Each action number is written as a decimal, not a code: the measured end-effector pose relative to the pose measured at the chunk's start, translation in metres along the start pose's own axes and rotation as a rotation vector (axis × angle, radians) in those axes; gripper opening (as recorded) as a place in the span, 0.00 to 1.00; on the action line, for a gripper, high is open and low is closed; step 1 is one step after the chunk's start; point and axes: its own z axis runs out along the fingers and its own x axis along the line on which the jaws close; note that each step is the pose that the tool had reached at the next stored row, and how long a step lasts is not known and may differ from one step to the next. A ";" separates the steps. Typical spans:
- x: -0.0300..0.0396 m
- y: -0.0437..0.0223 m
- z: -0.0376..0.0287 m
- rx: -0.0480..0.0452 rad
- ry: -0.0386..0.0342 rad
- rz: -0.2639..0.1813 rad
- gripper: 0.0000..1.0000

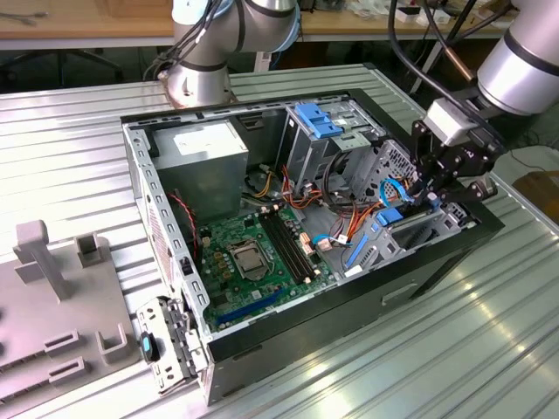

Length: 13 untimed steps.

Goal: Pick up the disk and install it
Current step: 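Insert the second disk wire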

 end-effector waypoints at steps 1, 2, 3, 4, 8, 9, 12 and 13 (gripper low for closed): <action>0.0000 0.0000 -0.0006 0.0006 -0.0001 0.000 0.24; 0.0000 0.0000 -0.0006 0.0008 -0.0002 0.000 0.24; 0.0000 0.0000 -0.0006 0.0009 -0.0001 0.000 0.24; 0.0000 0.0000 -0.0006 0.0011 -0.0001 0.000 0.24; 0.0000 0.0000 -0.0007 0.0016 0.0001 0.000 0.11; 0.0000 0.0000 -0.0007 0.0017 0.0001 0.000 0.11; 0.0000 0.0000 -0.0007 0.0021 0.0001 0.000 0.11; -0.0001 0.0000 -0.0007 0.0029 0.0000 0.000 0.11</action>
